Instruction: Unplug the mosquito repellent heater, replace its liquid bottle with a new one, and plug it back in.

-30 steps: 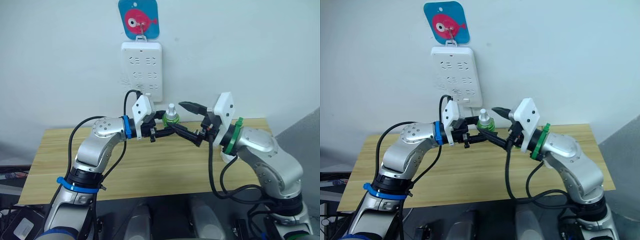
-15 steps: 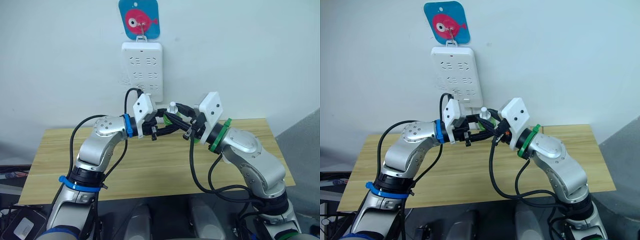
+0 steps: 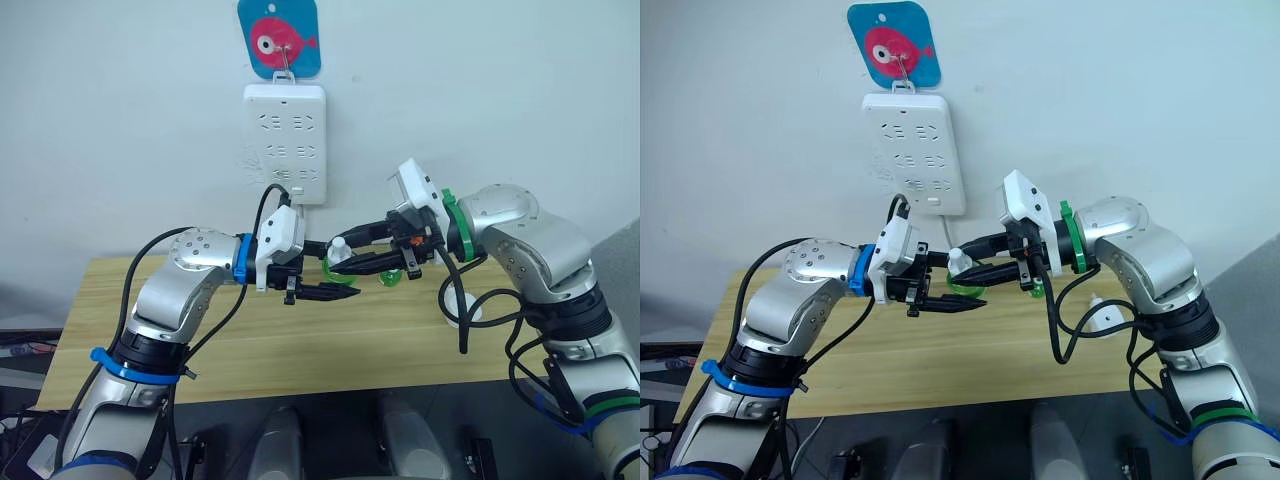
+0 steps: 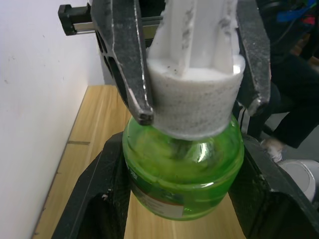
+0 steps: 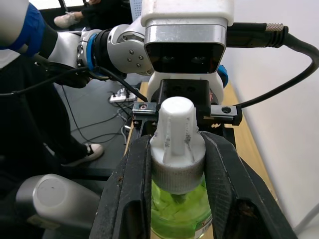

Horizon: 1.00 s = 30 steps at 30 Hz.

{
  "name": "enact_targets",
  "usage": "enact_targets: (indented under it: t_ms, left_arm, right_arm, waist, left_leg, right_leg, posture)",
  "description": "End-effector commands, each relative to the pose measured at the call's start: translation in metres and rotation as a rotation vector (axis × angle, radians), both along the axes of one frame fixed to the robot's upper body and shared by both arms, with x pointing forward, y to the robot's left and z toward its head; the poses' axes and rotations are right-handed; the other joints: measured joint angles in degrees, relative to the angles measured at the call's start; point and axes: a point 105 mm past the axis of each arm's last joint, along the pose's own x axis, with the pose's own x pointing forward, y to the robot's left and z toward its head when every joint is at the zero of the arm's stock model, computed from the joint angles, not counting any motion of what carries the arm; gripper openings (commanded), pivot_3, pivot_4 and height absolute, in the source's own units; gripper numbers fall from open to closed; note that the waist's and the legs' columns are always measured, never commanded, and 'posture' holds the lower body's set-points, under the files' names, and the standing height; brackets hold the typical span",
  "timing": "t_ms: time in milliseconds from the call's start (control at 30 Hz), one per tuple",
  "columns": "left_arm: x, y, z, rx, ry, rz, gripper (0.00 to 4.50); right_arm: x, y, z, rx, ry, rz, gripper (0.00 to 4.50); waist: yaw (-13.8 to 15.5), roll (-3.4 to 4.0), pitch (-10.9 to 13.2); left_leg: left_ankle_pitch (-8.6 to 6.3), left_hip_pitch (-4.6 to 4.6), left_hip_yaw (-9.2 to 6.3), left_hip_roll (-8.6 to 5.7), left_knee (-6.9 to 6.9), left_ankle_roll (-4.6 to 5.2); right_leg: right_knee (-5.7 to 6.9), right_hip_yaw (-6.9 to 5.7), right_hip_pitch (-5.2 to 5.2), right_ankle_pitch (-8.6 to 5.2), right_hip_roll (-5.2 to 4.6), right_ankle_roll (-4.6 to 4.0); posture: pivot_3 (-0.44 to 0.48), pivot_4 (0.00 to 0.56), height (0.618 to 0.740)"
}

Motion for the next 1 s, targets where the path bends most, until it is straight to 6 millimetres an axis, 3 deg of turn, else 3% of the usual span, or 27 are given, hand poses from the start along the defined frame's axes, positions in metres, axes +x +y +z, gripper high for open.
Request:
enact_targets:
  t_ms: [33,200,233,333,533,733,833,1000]
  left_arm:
    - [0.005,0.003,0.008,-0.022,-0.045,0.048,2.27]
    - [0.013,0.005,0.007,-0.051,-0.046,0.121,2.27]
    - [0.015,0.005,0.007,-0.058,-0.049,0.136,2.27]
    - [0.018,0.001,0.005,-0.070,-0.058,0.158,2.27]
    - [0.021,-0.005,0.005,-0.085,-0.063,0.169,2.27]
    - [0.016,-0.009,0.003,-0.083,-0.057,0.142,2.27]
    - [0.014,-0.010,0.003,-0.082,-0.056,0.136,2.27]
    - [0.012,-0.006,0.001,-0.078,-0.046,0.146,2.27]
  right_arm:
    - [-0.002,-0.007,0.012,0.046,-0.048,-0.011,2.47]
    - [0.012,-0.034,0.021,0.070,-0.132,-0.199,4.18]
    - [0.011,-0.039,0.020,0.075,-0.151,-0.232,4.24]
    - [0.000,-0.039,0.019,0.148,-0.160,-0.341,4.24]
    - [-0.020,-0.008,0.005,0.253,-0.154,-0.468,4.24]
    - [0.004,0.005,0.005,0.299,-0.177,-0.572,4.24]
    - [0.011,0.005,0.006,0.304,-0.173,-0.579,4.24]
    - [0.010,-0.020,0.002,0.236,-0.138,-0.541,4.24]
  waist:
    - [0.0,0.00,0.0]
    - [0.2,0.00,0.0]
    - [0.2,0.00,0.0]
    - [0.1,0.00,0.0]
    - [-0.4,0.00,0.0]
    - [-0.3,0.01,0.0]
    - [-0.3,0.01,0.0]
    - [-0.2,0.01,0.0]
  left_leg:
    - [0.00,0.00,0.00,0.00,0.00,0.00]
    - [0.00,0.00,0.00,-0.01,0.03,0.00]
    - [0.00,0.00,0.00,0.00,0.02,0.00]
    - [0.00,0.00,0.00,0.02,-0.01,0.01]
    - [0.00,0.04,0.10,0.04,0.02,0.00]
    - [0.00,0.07,0.09,0.03,0.06,0.00]
    - [0.01,0.06,0.08,0.01,0.03,-0.02]
    - [0.01,0.02,0.08,0.00,-0.01,-0.01]
  right_leg:
    - [0.00,0.00,0.00,0.00,0.00,0.00]
    - [0.02,0.01,0.00,0.00,-0.01,0.00]
    - [0.02,0.00,0.00,0.00,-0.01,0.00]
    - [0.03,-0.01,0.00,0.00,0.00,0.00]
    - [0.17,0.08,-0.03,0.00,0.02,0.00]
    - [0.22,0.08,-0.02,0.00,0.03,0.00]
    - [0.19,0.07,-0.02,0.00,0.03,0.00]
    - [0.10,0.06,-0.02,0.00,0.00,0.00]
  posture:
    - [-0.095,0.194,0.740]
    - [-0.111,0.197,0.740]
    - [-0.113,0.197,0.740]
    - [-0.116,0.196,0.740]
    - [-0.135,0.197,0.740]
    - [-0.138,0.194,0.740]
    - [-0.128,0.192,0.740]
    - [-0.120,0.194,0.740]
